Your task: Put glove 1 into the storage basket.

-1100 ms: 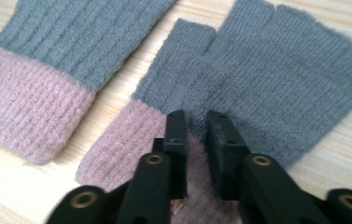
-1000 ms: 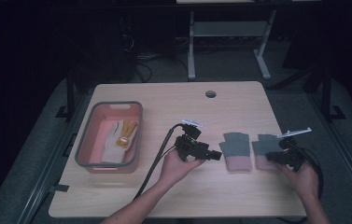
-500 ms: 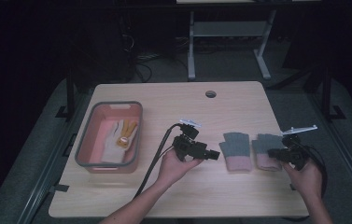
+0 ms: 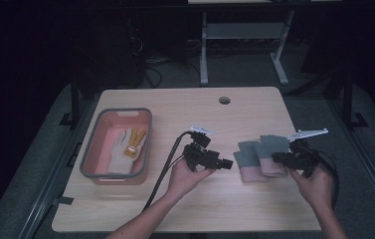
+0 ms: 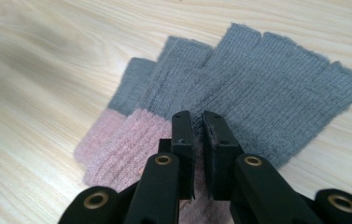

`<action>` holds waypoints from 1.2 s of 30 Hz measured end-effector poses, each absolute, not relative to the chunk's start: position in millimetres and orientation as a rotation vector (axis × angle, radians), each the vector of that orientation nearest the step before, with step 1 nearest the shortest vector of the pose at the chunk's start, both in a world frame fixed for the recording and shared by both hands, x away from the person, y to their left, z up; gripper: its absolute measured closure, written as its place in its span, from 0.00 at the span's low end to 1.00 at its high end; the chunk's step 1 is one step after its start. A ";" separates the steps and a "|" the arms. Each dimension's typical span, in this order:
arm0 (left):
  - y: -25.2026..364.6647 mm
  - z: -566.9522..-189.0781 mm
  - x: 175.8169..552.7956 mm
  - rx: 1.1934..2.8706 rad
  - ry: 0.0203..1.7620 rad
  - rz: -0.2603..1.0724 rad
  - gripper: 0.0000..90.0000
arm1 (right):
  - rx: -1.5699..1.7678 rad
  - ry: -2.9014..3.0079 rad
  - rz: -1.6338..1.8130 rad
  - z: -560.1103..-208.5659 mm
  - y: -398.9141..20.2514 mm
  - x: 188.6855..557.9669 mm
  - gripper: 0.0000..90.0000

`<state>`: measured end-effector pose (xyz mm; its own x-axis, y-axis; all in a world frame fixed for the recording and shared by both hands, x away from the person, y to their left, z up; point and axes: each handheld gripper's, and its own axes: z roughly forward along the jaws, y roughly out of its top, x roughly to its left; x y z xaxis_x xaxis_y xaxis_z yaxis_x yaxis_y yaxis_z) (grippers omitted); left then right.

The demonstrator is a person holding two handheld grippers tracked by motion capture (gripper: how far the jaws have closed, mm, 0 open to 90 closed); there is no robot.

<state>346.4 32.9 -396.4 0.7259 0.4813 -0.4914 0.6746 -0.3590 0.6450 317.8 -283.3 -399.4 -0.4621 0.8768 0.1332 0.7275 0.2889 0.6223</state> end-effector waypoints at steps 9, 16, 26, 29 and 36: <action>36.1 -398.9 347.4 2.031 0.881 -0.268 0.30 | 1.448 2.368 0.957 -408.8 -263.3 320.1 0.93; 35.4 -401.5 347.9 2.025 0.895 -0.274 0.30 | 1.445 2.392 0.962 -414.0 -251.4 325.1 0.93; 30.0 -410.4 349.9 2.031 0.907 -0.278 0.30 | 1.460 2.416 0.942 -426.2 -243.9 333.9 0.92; 26.6 -413.3 349.6 2.033 0.907 -0.283 0.30 | 1.465 2.425 0.939 -429.1 -243.8 335.4 0.91; 15.6 -421.9 350.1 2.025 0.924 -0.323 0.32 | 1.492 2.425 0.939 -430.0 -243.6 336.2 0.85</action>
